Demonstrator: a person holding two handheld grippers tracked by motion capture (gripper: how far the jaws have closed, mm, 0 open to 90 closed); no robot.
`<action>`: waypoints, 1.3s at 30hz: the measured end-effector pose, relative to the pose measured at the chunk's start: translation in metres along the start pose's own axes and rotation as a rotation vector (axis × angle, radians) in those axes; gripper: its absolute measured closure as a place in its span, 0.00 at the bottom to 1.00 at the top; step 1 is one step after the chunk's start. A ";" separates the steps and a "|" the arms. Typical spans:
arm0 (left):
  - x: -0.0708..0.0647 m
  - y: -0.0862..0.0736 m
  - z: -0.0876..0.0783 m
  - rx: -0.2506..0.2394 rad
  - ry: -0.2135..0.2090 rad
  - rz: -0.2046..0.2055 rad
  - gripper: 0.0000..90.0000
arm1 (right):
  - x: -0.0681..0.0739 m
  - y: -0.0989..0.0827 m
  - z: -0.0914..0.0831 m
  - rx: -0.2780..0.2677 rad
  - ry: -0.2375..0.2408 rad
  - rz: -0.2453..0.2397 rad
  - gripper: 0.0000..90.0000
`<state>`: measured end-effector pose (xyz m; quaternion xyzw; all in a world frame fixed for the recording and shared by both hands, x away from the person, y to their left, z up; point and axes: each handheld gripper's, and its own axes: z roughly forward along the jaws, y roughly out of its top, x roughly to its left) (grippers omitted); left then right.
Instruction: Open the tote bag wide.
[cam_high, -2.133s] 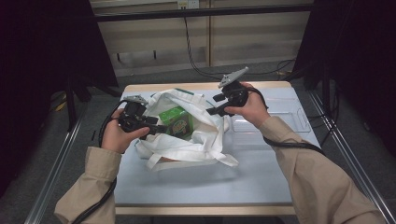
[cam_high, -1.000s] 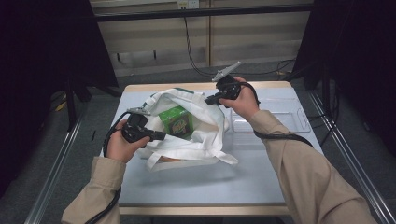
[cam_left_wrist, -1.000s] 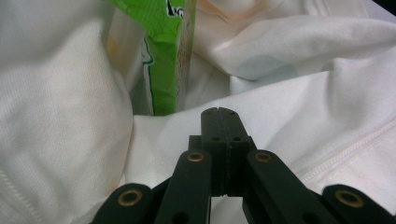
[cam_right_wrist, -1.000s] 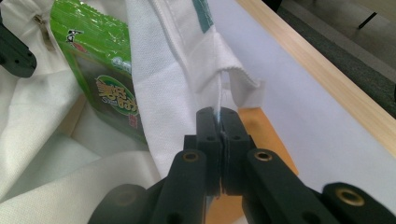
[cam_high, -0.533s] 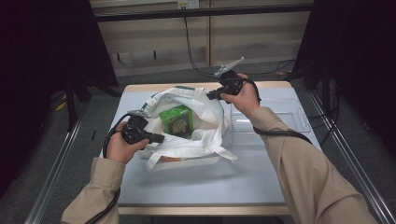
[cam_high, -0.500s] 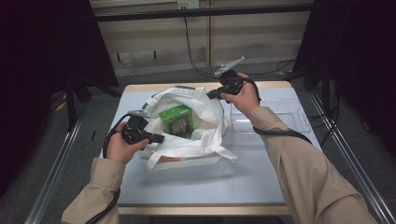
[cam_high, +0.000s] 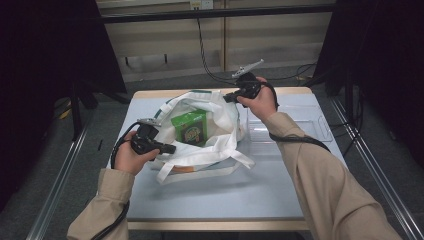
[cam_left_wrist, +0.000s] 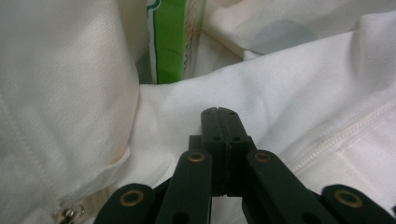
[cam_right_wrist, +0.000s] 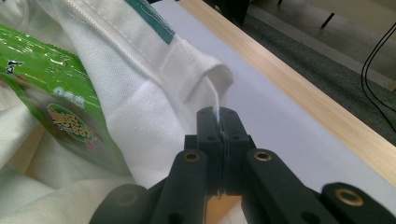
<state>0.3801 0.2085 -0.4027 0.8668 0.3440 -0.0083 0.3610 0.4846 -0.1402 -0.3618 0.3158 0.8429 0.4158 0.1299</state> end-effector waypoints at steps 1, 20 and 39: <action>0.000 0.000 0.000 0.006 0.004 0.007 1.00 | -0.001 -0.001 0.001 0.003 -0.004 0.003 0.99; 0.000 -0.004 0.007 0.027 0.005 0.007 1.00 | -0.011 -0.012 0.019 0.029 -0.032 0.019 0.99; 0.004 -0.007 0.011 0.052 0.023 0.019 1.00 | -0.011 -0.031 0.035 0.056 -0.043 0.033 0.99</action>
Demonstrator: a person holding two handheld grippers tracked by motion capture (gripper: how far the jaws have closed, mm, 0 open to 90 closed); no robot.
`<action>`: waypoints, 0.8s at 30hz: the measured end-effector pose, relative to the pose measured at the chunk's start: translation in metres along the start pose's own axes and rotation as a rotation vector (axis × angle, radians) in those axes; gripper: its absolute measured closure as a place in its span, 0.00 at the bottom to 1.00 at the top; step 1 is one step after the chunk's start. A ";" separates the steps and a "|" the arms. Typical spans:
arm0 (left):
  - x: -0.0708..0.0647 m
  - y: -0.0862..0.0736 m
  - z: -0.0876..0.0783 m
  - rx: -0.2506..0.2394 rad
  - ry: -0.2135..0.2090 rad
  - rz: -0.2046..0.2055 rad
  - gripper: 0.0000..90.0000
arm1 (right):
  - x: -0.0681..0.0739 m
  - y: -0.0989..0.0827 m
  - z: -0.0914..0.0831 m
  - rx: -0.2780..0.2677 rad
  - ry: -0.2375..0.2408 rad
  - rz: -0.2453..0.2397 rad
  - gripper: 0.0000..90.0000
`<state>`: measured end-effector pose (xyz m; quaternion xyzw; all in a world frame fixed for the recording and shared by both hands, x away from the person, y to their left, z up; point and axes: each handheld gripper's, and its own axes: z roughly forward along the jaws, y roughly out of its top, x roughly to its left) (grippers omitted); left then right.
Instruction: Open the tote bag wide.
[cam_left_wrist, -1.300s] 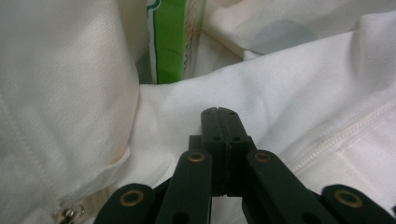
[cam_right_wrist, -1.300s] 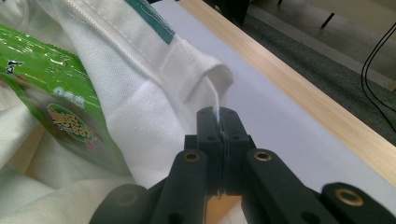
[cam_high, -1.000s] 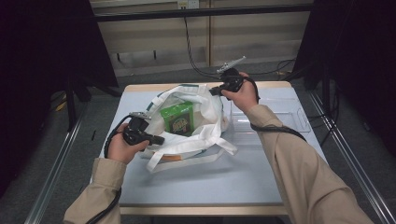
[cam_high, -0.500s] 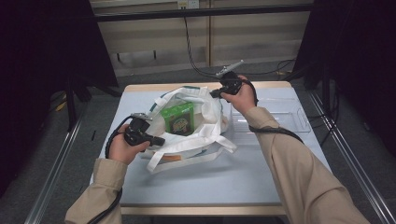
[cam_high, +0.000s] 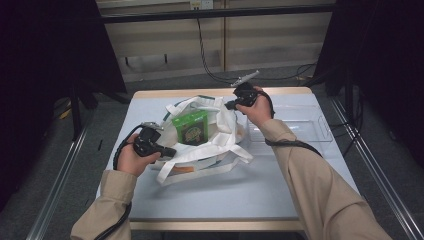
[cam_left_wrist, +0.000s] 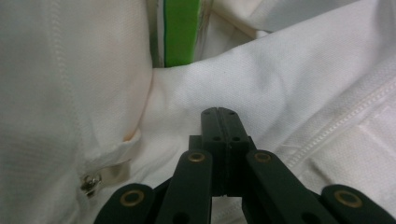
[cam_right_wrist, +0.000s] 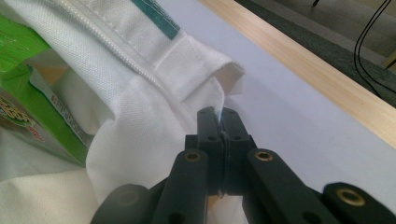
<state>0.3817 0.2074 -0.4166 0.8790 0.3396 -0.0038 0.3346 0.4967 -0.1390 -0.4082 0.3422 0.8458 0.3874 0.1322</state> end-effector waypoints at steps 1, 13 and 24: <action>0.000 -0.001 0.001 -0.007 0.003 -0.014 1.00 | 0.000 -0.001 0.001 0.001 0.002 -0.004 0.99; 0.003 -0.006 0.008 0.027 0.001 0.006 1.00 | 0.004 -0.013 0.009 0.031 0.001 -0.010 0.99; 0.004 -0.011 0.014 0.033 0.006 0.002 1.00 | 0.007 -0.019 0.014 0.035 0.005 -0.019 0.99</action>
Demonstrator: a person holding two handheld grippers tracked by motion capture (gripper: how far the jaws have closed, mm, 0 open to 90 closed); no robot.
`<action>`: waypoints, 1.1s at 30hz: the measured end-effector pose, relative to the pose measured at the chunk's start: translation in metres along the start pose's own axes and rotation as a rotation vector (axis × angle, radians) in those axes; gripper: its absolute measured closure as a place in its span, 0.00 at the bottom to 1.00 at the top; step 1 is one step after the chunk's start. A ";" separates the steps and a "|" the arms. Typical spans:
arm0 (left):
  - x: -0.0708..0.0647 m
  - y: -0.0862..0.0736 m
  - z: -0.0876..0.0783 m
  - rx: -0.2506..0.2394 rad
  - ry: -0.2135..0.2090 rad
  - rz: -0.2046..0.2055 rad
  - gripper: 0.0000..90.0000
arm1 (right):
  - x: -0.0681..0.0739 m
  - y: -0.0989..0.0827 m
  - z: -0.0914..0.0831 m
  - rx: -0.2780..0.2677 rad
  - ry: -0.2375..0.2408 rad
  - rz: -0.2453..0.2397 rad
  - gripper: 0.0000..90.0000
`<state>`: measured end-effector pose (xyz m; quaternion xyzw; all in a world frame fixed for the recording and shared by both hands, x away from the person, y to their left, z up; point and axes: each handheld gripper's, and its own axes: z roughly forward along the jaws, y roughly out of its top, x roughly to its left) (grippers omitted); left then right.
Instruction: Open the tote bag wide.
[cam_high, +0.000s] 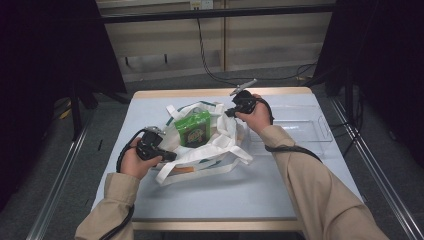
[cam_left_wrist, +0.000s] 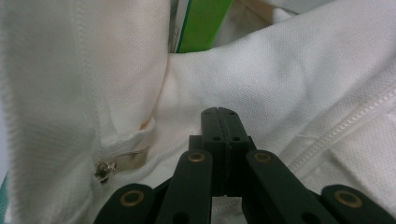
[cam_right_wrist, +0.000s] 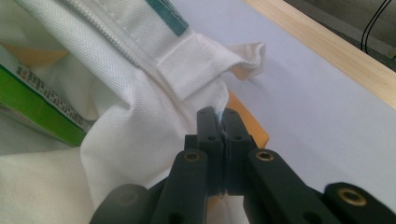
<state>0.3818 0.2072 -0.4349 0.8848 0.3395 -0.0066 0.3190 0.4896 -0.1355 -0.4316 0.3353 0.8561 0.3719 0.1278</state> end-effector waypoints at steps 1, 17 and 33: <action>0.000 0.000 0.000 0.000 0.002 0.008 1.00 | 0.000 0.000 0.000 0.004 0.001 -0.002 0.99; 0.002 -0.007 0.006 0.004 0.005 -0.010 1.00 | 0.008 -0.003 0.004 0.036 -0.002 -0.027 0.97; -0.003 0.009 -0.010 -0.056 0.008 -0.008 0.97 | 0.008 -0.005 -0.015 -0.050 0.018 -0.009 0.74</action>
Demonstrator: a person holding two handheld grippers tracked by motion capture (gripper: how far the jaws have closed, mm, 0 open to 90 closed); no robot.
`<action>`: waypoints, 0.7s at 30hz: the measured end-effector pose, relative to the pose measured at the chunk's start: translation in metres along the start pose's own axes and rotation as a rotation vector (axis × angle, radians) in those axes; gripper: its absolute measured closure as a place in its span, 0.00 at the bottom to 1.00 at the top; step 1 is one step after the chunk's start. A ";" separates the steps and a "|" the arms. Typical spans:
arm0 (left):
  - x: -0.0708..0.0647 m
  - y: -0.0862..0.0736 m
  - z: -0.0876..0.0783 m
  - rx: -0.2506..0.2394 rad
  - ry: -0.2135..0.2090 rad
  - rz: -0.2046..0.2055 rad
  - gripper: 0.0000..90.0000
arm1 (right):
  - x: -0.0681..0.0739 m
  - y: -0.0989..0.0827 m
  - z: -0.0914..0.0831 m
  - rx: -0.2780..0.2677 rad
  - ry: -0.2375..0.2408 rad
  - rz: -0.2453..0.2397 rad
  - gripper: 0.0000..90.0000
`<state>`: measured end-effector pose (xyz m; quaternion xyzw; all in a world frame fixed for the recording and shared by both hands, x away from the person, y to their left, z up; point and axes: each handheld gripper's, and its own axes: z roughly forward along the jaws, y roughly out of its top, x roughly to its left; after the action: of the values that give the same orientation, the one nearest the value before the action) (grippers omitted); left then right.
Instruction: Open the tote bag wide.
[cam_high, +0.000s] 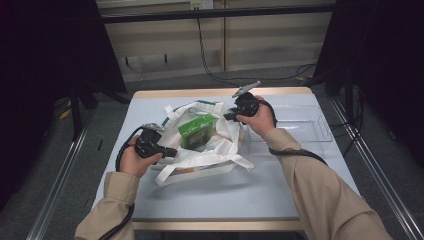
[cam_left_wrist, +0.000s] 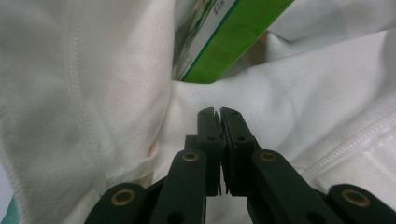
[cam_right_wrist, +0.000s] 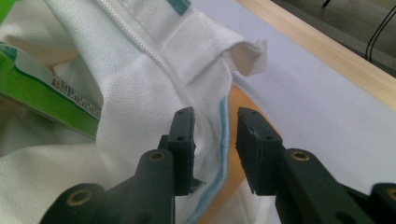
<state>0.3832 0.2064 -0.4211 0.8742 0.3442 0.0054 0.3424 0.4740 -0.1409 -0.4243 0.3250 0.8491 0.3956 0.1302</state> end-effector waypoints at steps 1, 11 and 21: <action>0.000 0.001 -0.002 -0.007 0.001 -0.004 0.97 | 0.000 0.000 -0.002 -0.001 -0.007 0.003 0.73; 0.001 0.010 -0.008 -0.010 0.013 -0.003 0.97 | 0.007 0.000 -0.031 -0.042 -0.002 -0.011 0.61; 0.000 0.016 -0.014 -0.024 0.034 -0.001 0.96 | 0.019 -0.006 -0.050 -0.034 0.012 -0.046 0.59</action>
<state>0.3898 0.2065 -0.4004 0.8697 0.3502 0.0244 0.3471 0.4329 -0.1609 -0.3955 0.3010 0.8502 0.4086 0.1397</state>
